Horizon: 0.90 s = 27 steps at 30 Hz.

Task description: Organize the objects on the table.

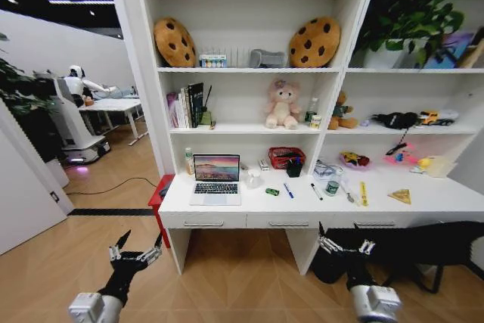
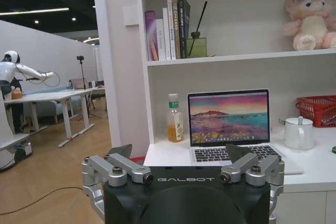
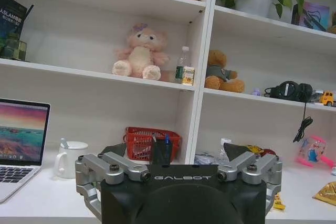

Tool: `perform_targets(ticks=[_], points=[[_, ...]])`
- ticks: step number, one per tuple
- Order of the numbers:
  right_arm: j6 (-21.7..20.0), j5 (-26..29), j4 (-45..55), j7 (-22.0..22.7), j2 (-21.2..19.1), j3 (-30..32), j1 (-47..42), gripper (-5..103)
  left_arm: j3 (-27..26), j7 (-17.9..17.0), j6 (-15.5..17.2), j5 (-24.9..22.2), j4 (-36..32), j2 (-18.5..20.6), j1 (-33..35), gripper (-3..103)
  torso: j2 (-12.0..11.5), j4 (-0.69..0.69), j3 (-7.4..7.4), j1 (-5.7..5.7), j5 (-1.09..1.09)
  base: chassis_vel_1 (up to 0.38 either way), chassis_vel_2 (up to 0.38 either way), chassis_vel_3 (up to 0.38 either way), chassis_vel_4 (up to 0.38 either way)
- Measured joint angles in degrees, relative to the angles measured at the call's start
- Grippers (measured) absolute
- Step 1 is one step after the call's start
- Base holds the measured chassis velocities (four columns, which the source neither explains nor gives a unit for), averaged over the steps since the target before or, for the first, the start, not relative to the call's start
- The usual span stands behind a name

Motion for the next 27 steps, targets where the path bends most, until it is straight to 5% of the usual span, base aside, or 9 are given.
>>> perform_targets(ticks=[27], points=[[-0.80, 4.67, 0.00, -1.99, -0.49, 0.05, 0.79, 100, 0.79, -0.77, 1.06, -1.28, -0.47, -1.93, 0.17, 98, 0.00, 0.00, 0.00, -0.01, 0.00, 0.000, 0.000, 0.000, 0.000]])
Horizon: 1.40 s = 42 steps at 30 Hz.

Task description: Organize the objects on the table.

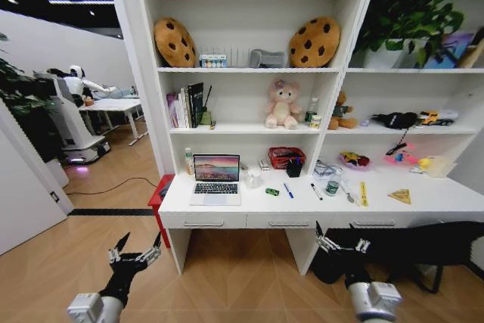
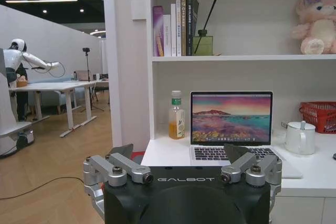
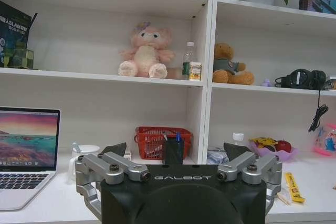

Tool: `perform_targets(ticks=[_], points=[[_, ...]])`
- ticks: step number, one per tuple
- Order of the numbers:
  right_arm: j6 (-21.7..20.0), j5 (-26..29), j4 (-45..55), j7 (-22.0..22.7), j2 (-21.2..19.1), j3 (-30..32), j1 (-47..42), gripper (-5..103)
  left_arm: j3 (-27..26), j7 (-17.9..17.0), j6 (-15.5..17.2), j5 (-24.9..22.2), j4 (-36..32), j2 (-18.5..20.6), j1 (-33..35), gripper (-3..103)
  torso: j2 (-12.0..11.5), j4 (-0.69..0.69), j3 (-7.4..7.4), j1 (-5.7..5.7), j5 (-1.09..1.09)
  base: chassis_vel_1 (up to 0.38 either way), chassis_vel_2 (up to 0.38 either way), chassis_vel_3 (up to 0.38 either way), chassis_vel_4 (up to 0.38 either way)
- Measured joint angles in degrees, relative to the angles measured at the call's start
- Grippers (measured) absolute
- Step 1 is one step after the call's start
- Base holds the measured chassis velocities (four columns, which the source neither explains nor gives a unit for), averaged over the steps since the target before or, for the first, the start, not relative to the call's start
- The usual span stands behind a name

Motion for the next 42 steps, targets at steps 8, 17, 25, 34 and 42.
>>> perform_targets(ticks=[8, 17, 25, 34, 42], points=[[0.16, -0.43, 0.31, 0.04, 0.06, -0.11, -0.19, 100, 0.08, 0.41, -1.11, 1.99, 0.53, -0.54, 0.00, 98, 0.00, 0.00, 0.00, 0.00, 0.00, -0.105, 0.111, 0.088, -0.098], [1.42, -0.36, 0.23, -0.82, 0.11, -0.45, -0.06, 100, -0.03, 0.40, -1.36, 1.96, 0.89, -0.56, -0.11, 98, -0.01, 0.01, 0.01, 0.02, -0.01, -0.238, 0.240, 0.236, -0.231], [3.03, -0.32, -0.17, -1.11, 0.03, -0.58, 0.21, 100, -0.44, 0.38, -1.36, 1.93, 1.38, -0.30, -0.30, 98, -0.02, 0.02, 0.02, 0.04, 0.02, -0.324, 0.319, 0.313, -0.327], [3.72, 0.22, -0.09, -1.10, -2.26, -0.25, 0.79, 100, -2.30, 0.65, -1.59, 3.12, 3.14, 3.59, -0.98, 101, -0.04, 0.00, 0.02, 0.07, -0.04, -0.197, 0.168, 0.177, -0.159], [4.54, 0.62, -2.45, -1.16, -3.17, 0.94, 0.77, 100, -5.25, 4.34, -2.89, 0.53, 10.00, 17.32, -6.96, 79, 0.03, -0.01, -0.02, -0.07, 0.00, 0.062, -0.048, -0.029, 0.058]])
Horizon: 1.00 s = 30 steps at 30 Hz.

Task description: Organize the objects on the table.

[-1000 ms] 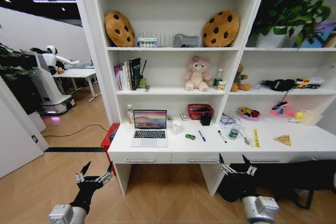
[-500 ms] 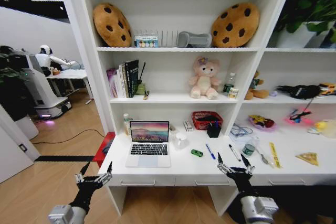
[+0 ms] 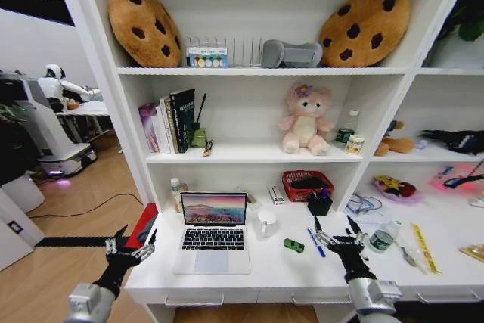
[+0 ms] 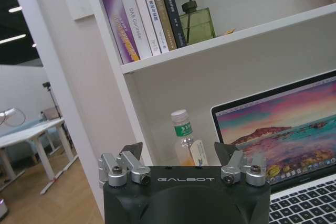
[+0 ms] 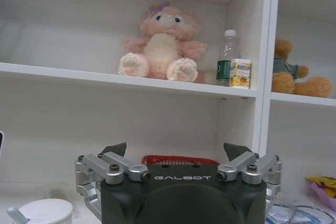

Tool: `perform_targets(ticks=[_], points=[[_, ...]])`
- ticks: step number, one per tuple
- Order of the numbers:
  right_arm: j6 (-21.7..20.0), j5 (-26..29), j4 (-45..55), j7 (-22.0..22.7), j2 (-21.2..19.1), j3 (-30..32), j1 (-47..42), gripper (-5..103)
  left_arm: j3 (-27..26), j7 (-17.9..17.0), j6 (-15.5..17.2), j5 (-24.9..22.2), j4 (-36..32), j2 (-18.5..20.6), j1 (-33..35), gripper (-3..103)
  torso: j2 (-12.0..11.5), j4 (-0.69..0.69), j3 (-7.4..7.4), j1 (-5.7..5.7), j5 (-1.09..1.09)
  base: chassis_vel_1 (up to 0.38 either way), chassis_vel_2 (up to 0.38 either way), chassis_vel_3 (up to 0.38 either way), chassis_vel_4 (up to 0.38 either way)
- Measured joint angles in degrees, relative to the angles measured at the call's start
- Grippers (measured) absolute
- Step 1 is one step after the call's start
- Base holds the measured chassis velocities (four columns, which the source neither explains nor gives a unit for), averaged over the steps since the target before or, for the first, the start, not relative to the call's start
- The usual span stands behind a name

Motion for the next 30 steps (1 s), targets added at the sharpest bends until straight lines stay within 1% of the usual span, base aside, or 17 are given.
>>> perform_targets(ticks=[2, 3, 4, 5, 7, 8, 11, 13, 14, 15, 16, 17, 18, 19, 21, 27, 30], points=[[0.74, -0.10, -0.84, -0.01, 0.23, 0.56, -0.39, 100, 0.51, 1.27, -2.07, -0.18, 5.40, 5.31, -3.97, 69, 0.01, 0.00, 0.00, 0.00, -0.03, 0.016, -0.012, -0.023, 0.029], [0.74, -0.10, -0.84, -0.01, 0.23, 0.56, -0.39, 100, 0.51, 1.27, -2.07, -0.18, 5.40, 5.31, -3.97, 69, 0.01, 0.00, 0.00, 0.00, -0.03, 0.000, 0.000, 0.000, 0.000], [0.89, -0.14, -1.38, 0.12, 0.24, 0.90, -0.31, 100, 1.44, 2.15, -3.16, -0.23, 8.35, 8.67, -6.88, 64, -0.01, 0.01, 0.02, 0.04, -0.04, 0.000, 0.000, 0.000, 0.000], [0.89, -0.14, -1.38, 0.12, 0.24, 0.90, -0.31, 100, 1.44, 2.15, -3.16, -0.23, 8.35, 8.67, -6.88, 64, -0.01, 0.01, 0.02, 0.04, -0.04, 0.000, 0.000, 0.000, 0.000], [0.87, -0.16, -2.43, 1.03, 0.01, 1.29, 0.44, 100, 3.53, 4.03, -5.33, -0.08, 13.29, 14.62, -12.26, 53, -0.04, 0.01, 0.04, 0.10, -0.02, 0.000, 0.000, 0.000, 0.000], [0.82, -0.15, -2.74, 1.16, -0.17, 1.32, 0.72, 100, 4.13, 4.72, -6.25, 0.14, 14.63, 16.15, -13.86, 47, -0.04, 0.00, 0.04, 0.10, -0.03, 0.000, 0.000, 0.000, 0.000], [0.73, -0.15, -3.28, 1.23, -0.54, 1.32, 1.19, 100, 5.16, 5.89, -7.51, 0.64, 16.84, 18.56, -16.36, 42, -0.05, 0.00, 0.04, 0.11, 0.01, 0.000, 0.000, 0.000, 0.000], [0.61, -0.29, -4.45, 1.24, -0.81, 1.20, 1.57, 100, 8.39, 7.73, -9.11, 0.87, 20.64, 22.05, -20.42, 31, -0.04, 0.01, 0.04, 0.10, 0.00, 0.000, 0.000, 0.000, 0.000], [0.61, -0.29, -4.45, 1.24, -0.81, 1.20, 1.57, 100, 8.39, 7.73, -9.11, 0.87, 20.64, 22.05, -20.42, 31, -0.04, 0.01, 0.04, 0.10, 0.00, 0.000, 0.000, 0.000, 0.000], [0.60, -0.39, -4.93, 1.26, -0.76, 1.16, 1.64, 100, 10.36, 8.49, -10.08, 0.70, 22.30, 23.19, -22.09, 20, -0.04, 0.01, 0.03, 0.10, 0.00, 0.000, 0.000, 0.000, 0.000], [0.60, -0.47, -5.25, 1.26, -0.62, 1.15, 1.63, 100, 12.15, 9.25, -10.74, 0.06, 23.41, 24.13, -23.15, 20, -0.04, 0.01, 0.03, 0.09, -0.02, 0.000, 0.000, 0.000, 0.000], [0.60, -0.51, -5.48, 1.26, -0.45, 1.15, 1.63, 100, 13.91, 9.81, -11.08, -0.58, 24.27, 25.11, -23.95, 15, -0.04, 0.01, 0.03, 0.09, -0.01, 0.000, 0.000, 0.000, 0.000], [0.60, -0.51, -5.48, 1.26, -0.45, 1.15, 1.63, 100, 13.91, 9.81, -11.08, -0.58, 24.27, 25.11, -23.95, 15, -0.04, 0.01, 0.03, 0.09, -0.01, 0.000, 0.000, 0.000, 0.000], [0.61, -0.53, -5.63, 1.24, -0.36, 1.15, 1.63, 100, 14.86, 10.27, -11.28, -0.81, 24.68, 25.66, -24.50, 10, -0.04, 0.02, 0.03, 0.08, -0.02, 0.000, 0.000, 0.000, 0.000], [0.85, -0.79, -6.31, 1.12, 0.05, 1.23, 1.79, 100, 17.68, 13.23, -12.89, -0.46, 26.07, 27.34, -27.07, 2, -0.04, 0.01, 0.03, 0.08, 0.01, 0.000, 0.000, 0.000, 0.000], [1.26, -1.00, -6.66, 0.98, 0.66, 1.57, 2.11, 100, 23.48, 16.68, -15.54, 1.37, 27.82, 29.91, -34.12, 0, -0.04, 0.01, 0.03, 0.08, -0.01, 0.000, 0.000, 0.000, 0.000], [1.39, -1.01, -6.62, 0.97, 0.72, 1.77, 2.10, 100, 24.71, 17.90, -16.33, 2.66, 28.14, 30.60, -36.61, 0, -0.04, 0.00, 0.03, 0.08, -0.01, 0.000, 0.000, 0.000, 0.000]])
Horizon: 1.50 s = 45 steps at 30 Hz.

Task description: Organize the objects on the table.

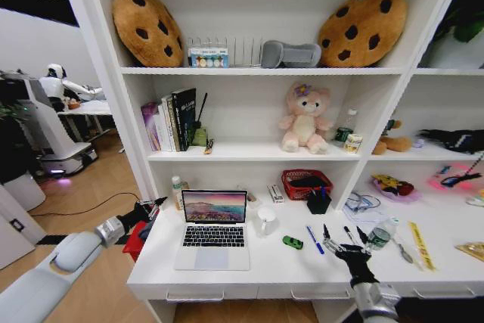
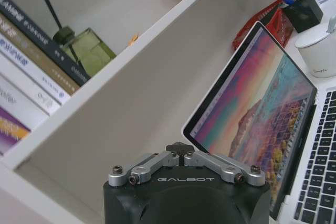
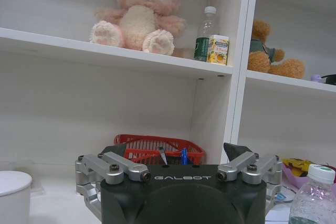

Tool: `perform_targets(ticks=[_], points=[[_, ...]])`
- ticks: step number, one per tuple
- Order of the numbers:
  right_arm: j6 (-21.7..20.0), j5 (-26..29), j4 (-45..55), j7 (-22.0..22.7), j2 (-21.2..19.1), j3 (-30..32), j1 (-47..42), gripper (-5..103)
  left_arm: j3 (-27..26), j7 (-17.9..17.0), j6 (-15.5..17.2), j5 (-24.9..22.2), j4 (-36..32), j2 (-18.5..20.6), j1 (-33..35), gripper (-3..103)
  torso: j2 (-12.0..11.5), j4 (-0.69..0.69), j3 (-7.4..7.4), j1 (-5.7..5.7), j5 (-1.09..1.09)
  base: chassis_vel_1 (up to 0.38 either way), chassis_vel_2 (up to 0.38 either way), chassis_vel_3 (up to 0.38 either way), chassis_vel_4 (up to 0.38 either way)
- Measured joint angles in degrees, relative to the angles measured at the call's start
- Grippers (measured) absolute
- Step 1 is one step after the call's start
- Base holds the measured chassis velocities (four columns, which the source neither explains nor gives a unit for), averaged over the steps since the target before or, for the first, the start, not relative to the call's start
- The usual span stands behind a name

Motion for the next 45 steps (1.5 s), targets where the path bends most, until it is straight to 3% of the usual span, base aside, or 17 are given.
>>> perform_targets(ticks=[6, 8, 12, 13, 17, 31, 38, 45], points=[[0.69, -0.11, -0.23, -0.41, 0.05, 0.44, -0.24, 100, 6.09, 2.24, -1.33, 2.34, 3.28, 1.73, -7.72, 0, 0.01, 0.01, 0.00, 0.00, 0.01, 0.000, 0.000, 0.000, 0.000], [0.80, -0.02, -0.37, -0.52, -0.03, 0.76, -0.13, 100, 11.32, 2.97, -2.43, 3.93, 6.93, 0.73, -13.16, 0, 0.01, 0.01, 0.00, 0.00, -0.01, 0.000, 0.000, 0.000, 0.000], [0.87, 0.09, -0.67, -0.54, -0.20, 1.04, 0.03, 100, 14.71, 3.05, -3.06, 4.91, 9.07, -0.31, -16.97, 0, 0.01, 0.00, 0.00, 0.00, 0.01, 0.000, 0.000, 0.000, 0.000], [1.01, 0.33, -1.45, -0.54, -0.33, 1.43, 0.18, 100, 18.72, 3.54, -4.43, 6.49, 12.61, -2.12, -21.96, 0, 0.00, 0.00, 0.00, 0.00, 0.01, 0.000, 0.000, 0.000, 0.000], [1.04, 0.45, -2.22, -0.54, -0.42, 1.48, 0.50, 100, 21.27, 4.70, -6.04, 6.75, 15.96, -3.36, -25.21, 0, 0.01, 0.01, 0.00, 0.00, 0.01, 0.000, 0.000, 0.000, 0.000], [-0.09, 1.45, -4.67, -0.03, -0.40, 1.64, 1.75, 100, 22.23, 9.20, -9.38, 3.92, 18.14, -3.14, -26.88, 0, 0.00, 0.00, 0.00, 0.00, 0.01, 0.000, 0.000, 0.000, 0.000], [-1.37, 1.28, -5.12, 0.99, 0.45, 1.58, 1.47, 100, 21.33, 10.18, -12.97, 3.18, 17.41, -2.06, -24.50, 0, 0.01, 0.01, -0.01, 0.00, 0.00, 0.000, 0.000, 0.000, 0.000], [-1.62, 0.71, -5.60, 1.11, 0.88, 1.42, 0.87, 100, 18.15, 12.00, -14.26, 3.75, 14.21, -0.17, -19.68, 0, 0.01, 0.00, -0.01, 0.00, 0.01, 0.000, 0.000, 0.000, 0.000]])
